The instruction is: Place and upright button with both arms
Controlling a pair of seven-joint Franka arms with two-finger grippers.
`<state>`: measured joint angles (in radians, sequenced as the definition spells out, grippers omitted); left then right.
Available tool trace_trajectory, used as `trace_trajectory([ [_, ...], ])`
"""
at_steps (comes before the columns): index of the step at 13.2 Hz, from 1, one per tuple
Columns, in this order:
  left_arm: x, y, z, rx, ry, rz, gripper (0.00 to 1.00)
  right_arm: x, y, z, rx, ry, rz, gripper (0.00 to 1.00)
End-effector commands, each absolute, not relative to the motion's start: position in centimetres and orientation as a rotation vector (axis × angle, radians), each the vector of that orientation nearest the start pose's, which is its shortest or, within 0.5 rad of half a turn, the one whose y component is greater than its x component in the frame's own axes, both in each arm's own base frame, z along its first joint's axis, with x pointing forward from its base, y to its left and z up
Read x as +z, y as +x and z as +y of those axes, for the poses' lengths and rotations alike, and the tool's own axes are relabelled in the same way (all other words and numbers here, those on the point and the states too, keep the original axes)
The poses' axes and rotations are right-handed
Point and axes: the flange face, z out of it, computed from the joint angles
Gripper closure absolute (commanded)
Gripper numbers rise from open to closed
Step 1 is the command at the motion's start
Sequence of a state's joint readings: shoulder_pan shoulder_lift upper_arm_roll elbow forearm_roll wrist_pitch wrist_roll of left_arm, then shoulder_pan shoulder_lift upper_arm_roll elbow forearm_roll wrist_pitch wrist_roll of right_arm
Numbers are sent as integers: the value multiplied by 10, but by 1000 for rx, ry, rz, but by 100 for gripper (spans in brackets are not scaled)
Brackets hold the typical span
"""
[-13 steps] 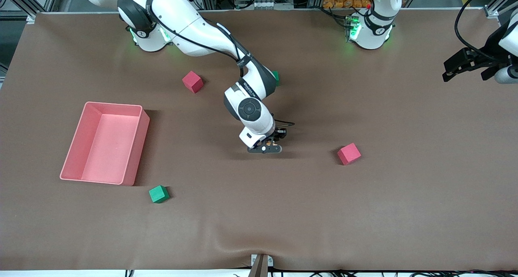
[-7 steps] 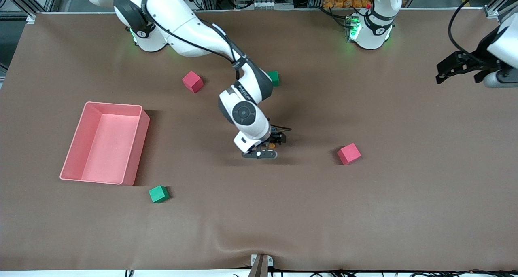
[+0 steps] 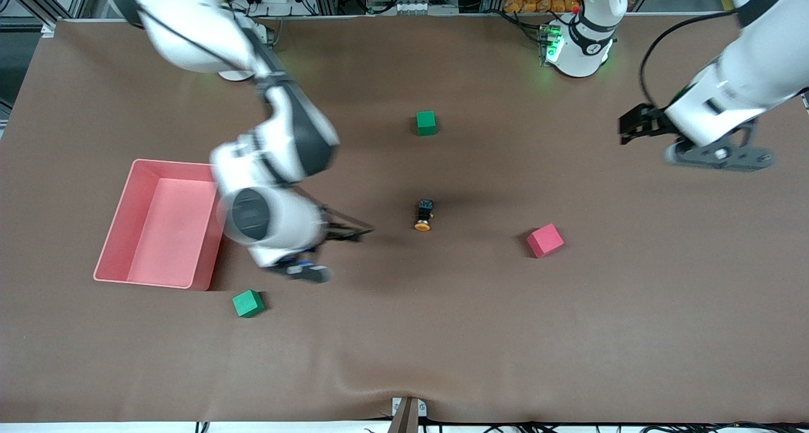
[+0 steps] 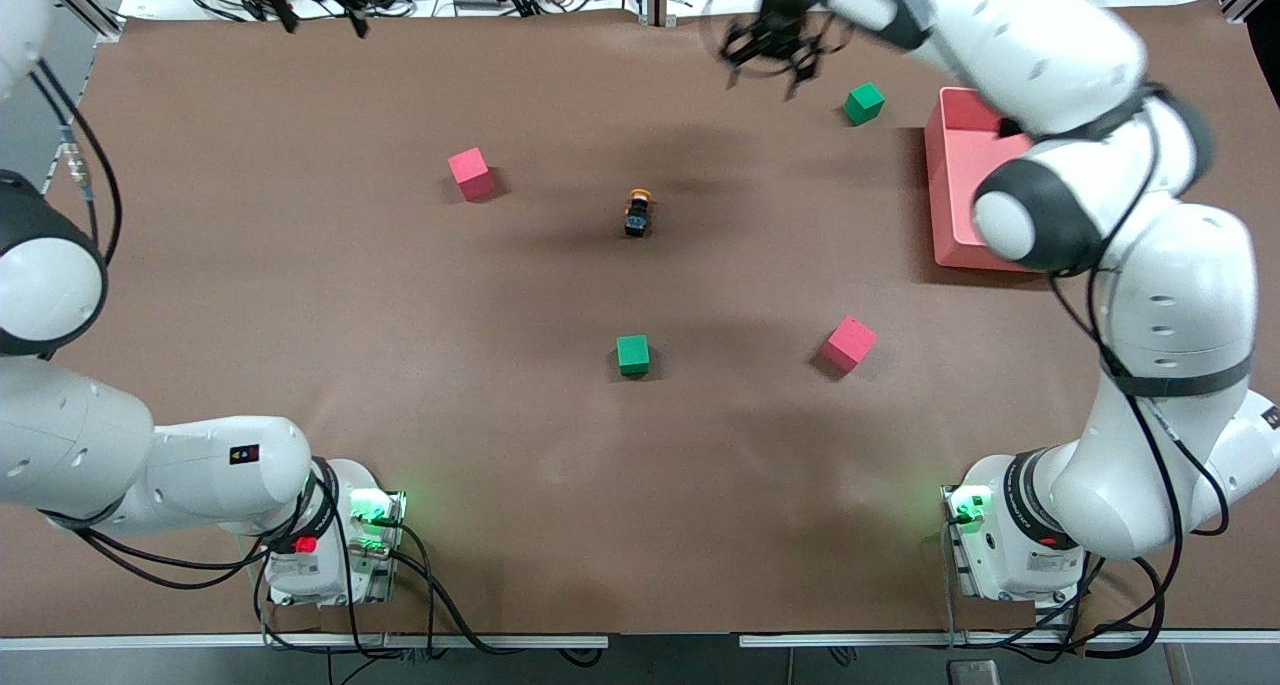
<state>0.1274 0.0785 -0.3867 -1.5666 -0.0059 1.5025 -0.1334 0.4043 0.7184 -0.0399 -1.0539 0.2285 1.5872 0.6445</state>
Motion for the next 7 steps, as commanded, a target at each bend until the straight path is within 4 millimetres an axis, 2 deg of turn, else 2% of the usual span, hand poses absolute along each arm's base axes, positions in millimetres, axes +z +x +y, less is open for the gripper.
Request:
trace_trajectory([
  [1, 546, 555, -185, 325, -3145, 180, 0, 442, 676, 204, 495, -2961, 611, 0],
  [2, 530, 552, -211, 368, -3129, 203, 0, 466, 677, 172, 470, -2939, 666, 0],
  [3, 516, 550, -230, 413, -3124, 215, 0, 490, 675, 154, 436, -2925, 692, 0],
  [5, 491, 555, -254, 458, -3126, 170, 0, 527, 667, 110, 410, -2908, 698, 0],
  [6, 479, 554, -274, 482, -3120, 211, 0, 548, 663, 94, 356, -2913, 619, 0],
  [7, 468, 553, -293, 492, -3120, 253, 0, 569, 655, 86, 316, -2918, 527, 0],
])
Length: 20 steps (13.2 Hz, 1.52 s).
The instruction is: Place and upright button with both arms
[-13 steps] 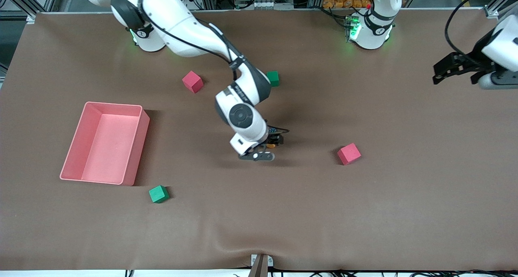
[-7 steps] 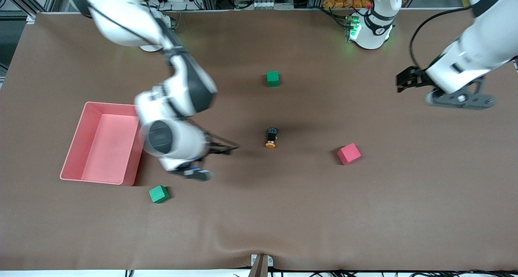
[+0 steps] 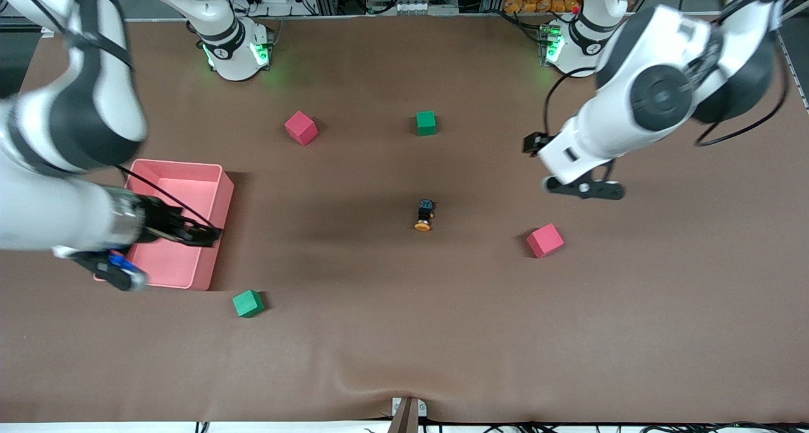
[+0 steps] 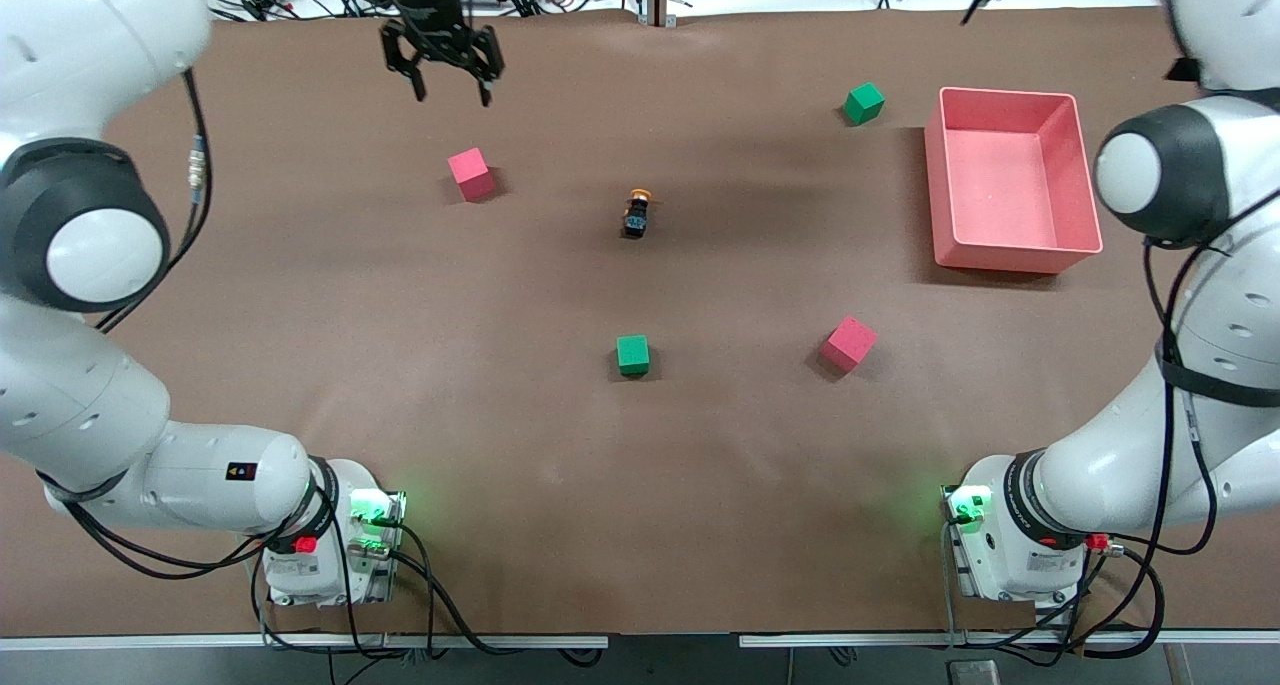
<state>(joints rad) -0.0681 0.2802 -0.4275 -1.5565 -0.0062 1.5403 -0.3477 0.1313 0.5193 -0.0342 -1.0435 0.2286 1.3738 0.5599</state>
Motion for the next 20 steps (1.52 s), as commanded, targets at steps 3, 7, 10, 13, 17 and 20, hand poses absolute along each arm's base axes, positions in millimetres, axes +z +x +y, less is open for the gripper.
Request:
trace_trajectory([
  [3, 434, 552, -340, 545, -3122, 298, 0, 623, 626, 50, 245, -3025, 465, 0],
  [7, 354, 554, -396, 551, -3168, 374, 0, 679, 580, -3, 150, -3037, 348, 0],
  [10, 304, 545, -439, 503, -3202, 398, 0, 674, 539, -21, 48, -3056, 388, 0],
  [13, 290, 540, -465, 469, -3201, 440, 0, 665, 511, -22, 6, -3049, 391, 0],
  [17, 256, 539, -471, 443, -3171, 451, 0, 669, 514, -21, -55, -3048, 381, 0],
  [20, 234, 549, -478, 395, -3216, 429, 0, 699, 538, -24, -155, -3045, 387, 0],
])
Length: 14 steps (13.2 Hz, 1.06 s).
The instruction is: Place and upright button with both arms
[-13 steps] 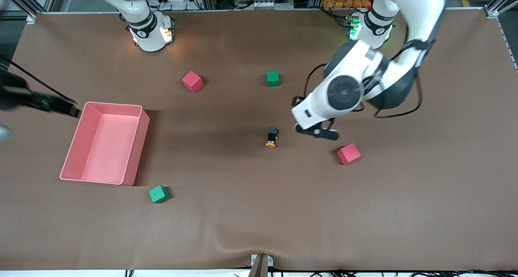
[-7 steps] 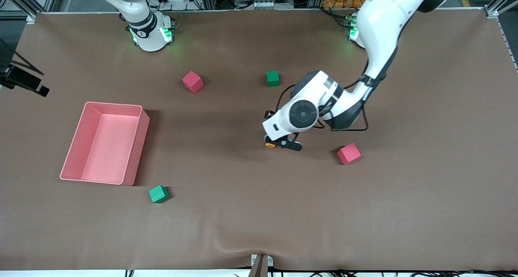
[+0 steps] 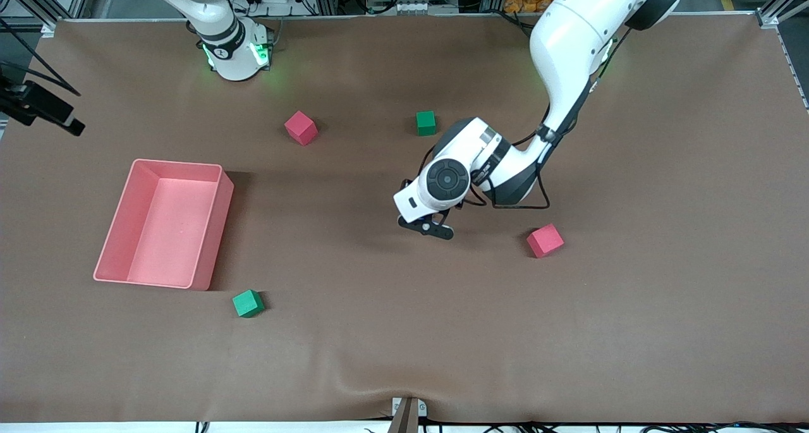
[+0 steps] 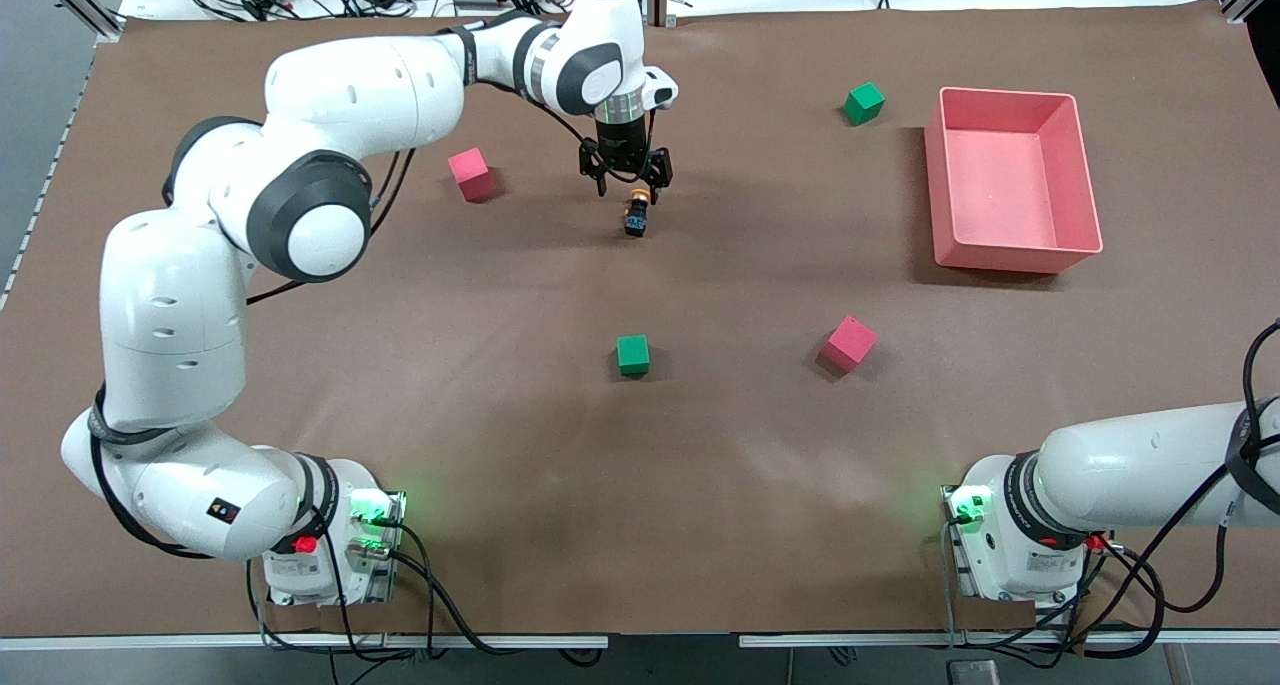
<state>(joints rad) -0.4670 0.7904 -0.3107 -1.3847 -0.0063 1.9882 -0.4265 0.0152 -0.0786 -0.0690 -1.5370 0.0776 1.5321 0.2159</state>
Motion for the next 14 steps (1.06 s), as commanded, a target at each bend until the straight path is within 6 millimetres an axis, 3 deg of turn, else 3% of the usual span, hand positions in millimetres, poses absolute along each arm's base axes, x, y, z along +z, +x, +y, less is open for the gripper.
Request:
trace_trajectory([
  [1, 230, 553, -480, 391, -3222, 425, 0, 698, 538, -24, -150, -3045, 387, 0],
  [4, 212, 549, -486, 359, -3181, 457, 1, 696, 537, -23, -141, -3093, 301, 0],
  [6, 198, 546, -485, 363, -3151, 459, 18, 693, 535, -29, -110, -3107, 226, 0],
  [8, 198, 545, -486, 362, -3153, 447, 25, 689, 534, -34, -94, -3146, 101, 0],
  [14, 197, 545, -486, 370, -3152, 444, 25, 686, 532, -34, -53, -3148, 94, 0],
])
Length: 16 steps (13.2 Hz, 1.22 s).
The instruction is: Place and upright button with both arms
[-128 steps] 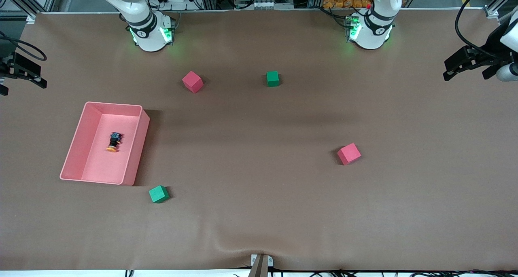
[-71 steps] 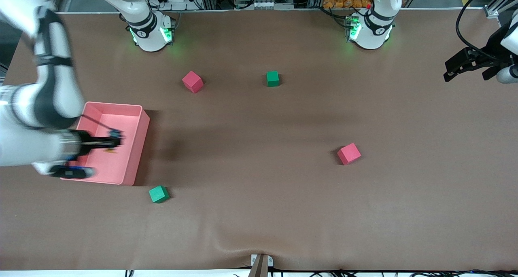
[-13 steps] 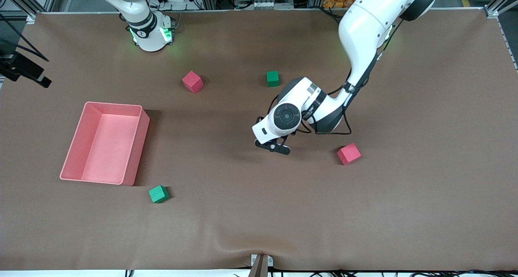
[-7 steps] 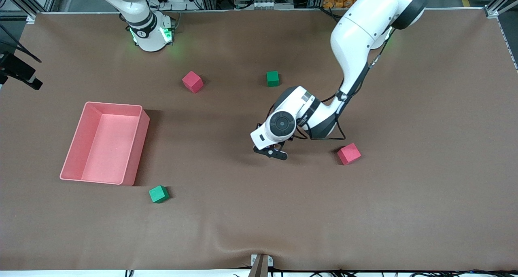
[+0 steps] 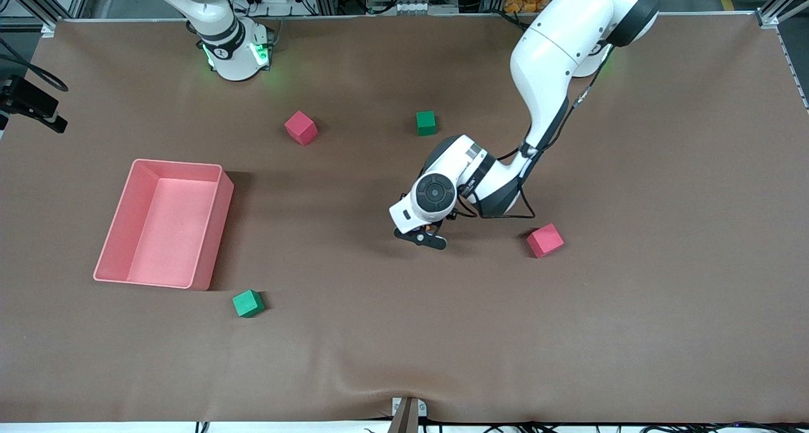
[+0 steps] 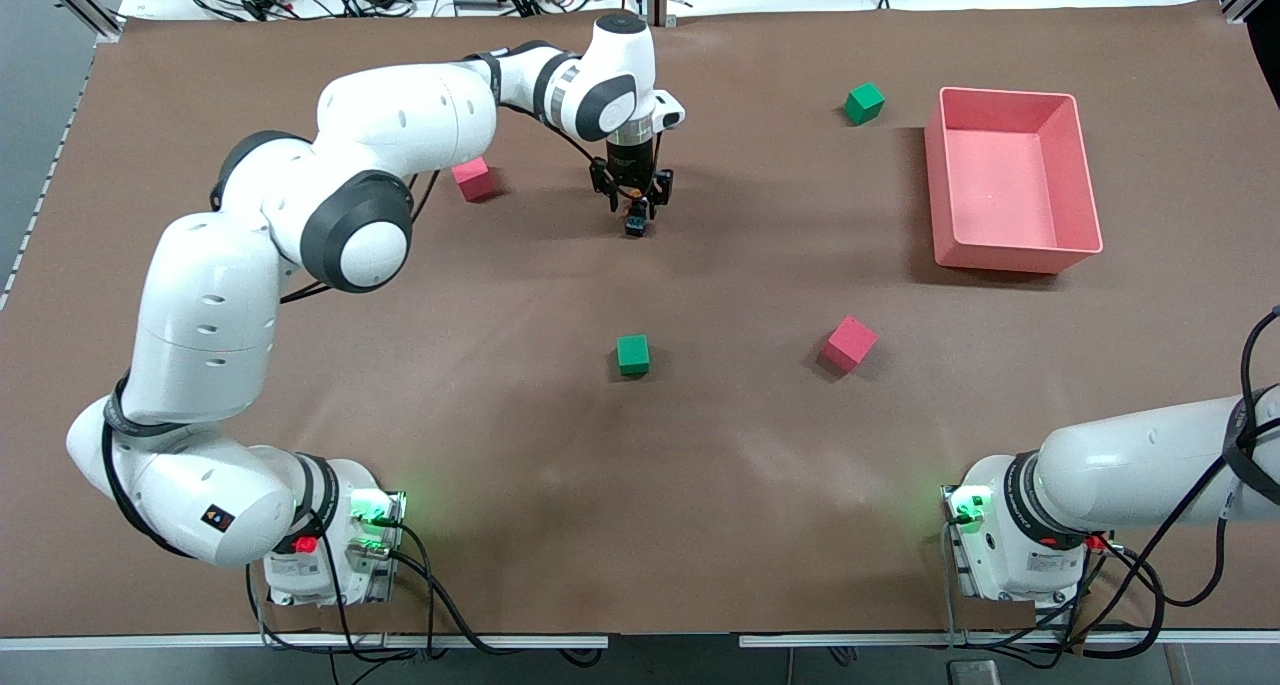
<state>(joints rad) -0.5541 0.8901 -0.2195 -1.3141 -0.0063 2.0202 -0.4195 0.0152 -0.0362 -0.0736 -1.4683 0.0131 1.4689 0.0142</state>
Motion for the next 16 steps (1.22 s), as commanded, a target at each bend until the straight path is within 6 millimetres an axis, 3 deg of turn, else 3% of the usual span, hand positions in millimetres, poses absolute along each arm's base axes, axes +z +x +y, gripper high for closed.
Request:
trace_trajectory([
  [1, 195, 544, -486, 373, -3151, 444, 25, 686, 532, -33, -53, -3148, 94, 0],
  [11, 184, 537, -488, 416, -3135, 417, 30, 685, 533, -33, -53, -3148, 91, 0],
  [13, 184, 536, -487, 427, -3128, 417, 35, 685, 533, -33, -53, -3147, 93, 0],
  [16, 181, 534, -486, 440, -3122, 416, 51, 685, 533, -33, -50, -3147, 93, 0],
])
